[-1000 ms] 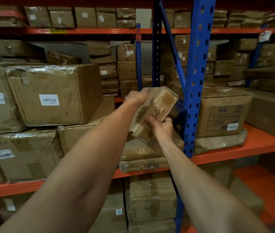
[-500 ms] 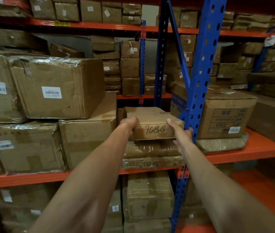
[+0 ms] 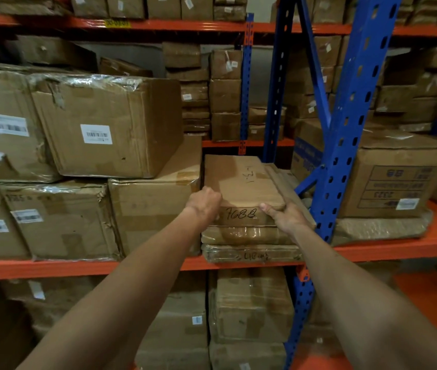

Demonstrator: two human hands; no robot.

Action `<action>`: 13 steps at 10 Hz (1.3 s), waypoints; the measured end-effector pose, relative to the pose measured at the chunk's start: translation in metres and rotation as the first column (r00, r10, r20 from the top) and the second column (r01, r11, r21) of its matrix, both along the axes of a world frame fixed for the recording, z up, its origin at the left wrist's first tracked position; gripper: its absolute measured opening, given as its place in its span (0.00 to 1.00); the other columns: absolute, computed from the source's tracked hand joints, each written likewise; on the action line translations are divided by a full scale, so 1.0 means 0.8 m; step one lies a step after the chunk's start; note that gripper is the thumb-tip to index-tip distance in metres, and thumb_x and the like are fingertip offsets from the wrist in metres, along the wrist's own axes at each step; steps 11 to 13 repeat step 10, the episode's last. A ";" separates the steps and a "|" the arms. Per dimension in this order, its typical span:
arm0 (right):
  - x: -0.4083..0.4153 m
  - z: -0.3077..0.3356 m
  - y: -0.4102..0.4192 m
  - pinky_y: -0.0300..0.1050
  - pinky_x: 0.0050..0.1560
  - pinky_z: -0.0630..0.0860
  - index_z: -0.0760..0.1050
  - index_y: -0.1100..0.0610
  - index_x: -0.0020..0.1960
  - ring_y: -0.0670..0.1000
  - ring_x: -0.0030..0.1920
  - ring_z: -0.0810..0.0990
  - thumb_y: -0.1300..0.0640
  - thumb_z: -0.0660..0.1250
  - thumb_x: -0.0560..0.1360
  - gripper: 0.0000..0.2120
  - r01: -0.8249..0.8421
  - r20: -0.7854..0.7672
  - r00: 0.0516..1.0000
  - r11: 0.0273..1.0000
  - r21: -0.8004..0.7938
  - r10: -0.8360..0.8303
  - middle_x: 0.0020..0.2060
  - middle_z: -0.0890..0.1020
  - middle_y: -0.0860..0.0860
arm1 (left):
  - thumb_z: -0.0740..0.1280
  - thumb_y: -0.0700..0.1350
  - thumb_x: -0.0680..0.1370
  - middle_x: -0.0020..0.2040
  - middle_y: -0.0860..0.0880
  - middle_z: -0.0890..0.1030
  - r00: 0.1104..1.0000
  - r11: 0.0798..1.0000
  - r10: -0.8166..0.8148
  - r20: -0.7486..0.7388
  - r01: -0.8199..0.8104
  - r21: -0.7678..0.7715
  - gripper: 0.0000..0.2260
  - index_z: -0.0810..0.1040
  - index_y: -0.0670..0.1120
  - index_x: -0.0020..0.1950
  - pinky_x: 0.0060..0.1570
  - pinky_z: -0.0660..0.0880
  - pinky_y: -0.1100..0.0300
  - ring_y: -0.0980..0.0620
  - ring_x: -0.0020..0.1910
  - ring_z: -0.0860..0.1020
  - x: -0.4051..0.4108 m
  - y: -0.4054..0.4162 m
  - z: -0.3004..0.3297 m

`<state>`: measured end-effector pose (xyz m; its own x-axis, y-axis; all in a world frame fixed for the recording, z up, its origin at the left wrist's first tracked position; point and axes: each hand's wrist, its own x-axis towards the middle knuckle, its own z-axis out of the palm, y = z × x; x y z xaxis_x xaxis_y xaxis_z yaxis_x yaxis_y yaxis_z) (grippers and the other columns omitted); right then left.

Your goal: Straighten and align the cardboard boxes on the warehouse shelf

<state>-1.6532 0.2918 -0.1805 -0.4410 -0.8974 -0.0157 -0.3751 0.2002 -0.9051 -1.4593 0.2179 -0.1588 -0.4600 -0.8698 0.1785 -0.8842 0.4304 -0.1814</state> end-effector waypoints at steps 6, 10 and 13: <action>0.010 0.009 -0.016 0.59 0.75 0.67 0.60 0.63 0.81 0.64 0.78 0.68 0.41 0.68 0.80 0.40 -0.014 -0.126 0.991 0.988 0.157 0.034 0.77 0.71 0.61 | 0.60 0.45 0.85 0.56 0.51 0.85 0.887 0.984 0.025 0.461 0.061 -0.170 0.12 0.78 0.49 0.66 0.78 0.51 0.47 0.50 0.61 0.81 -0.005 -0.001 0.011; 0.027 0.025 0.049 0.60 0.77 0.65 0.59 0.60 0.83 0.62 0.81 0.63 0.35 0.64 0.81 0.41 0.017 -0.356 0.930 0.952 0.304 0.097 0.81 0.65 0.60 | 0.59 0.46 0.83 0.84 0.41 0.55 0.870 0.999 -0.035 0.492 0.026 0.026 0.33 0.48 0.43 0.84 0.79 0.44 0.37 0.43 0.83 0.51 0.087 0.069 0.004; 0.027 0.025 0.049 0.60 0.77 0.65 0.59 0.60 0.83 0.62 0.81 0.63 0.35 0.64 0.81 0.41 0.017 -0.356 0.930 0.952 0.304 0.097 0.81 0.65 0.60 | 0.59 0.46 0.83 0.84 0.41 0.55 0.870 0.999 -0.035 0.492 0.026 0.026 0.33 0.48 0.43 0.84 0.79 0.44 0.37 0.43 0.83 0.51 0.087 0.069 0.004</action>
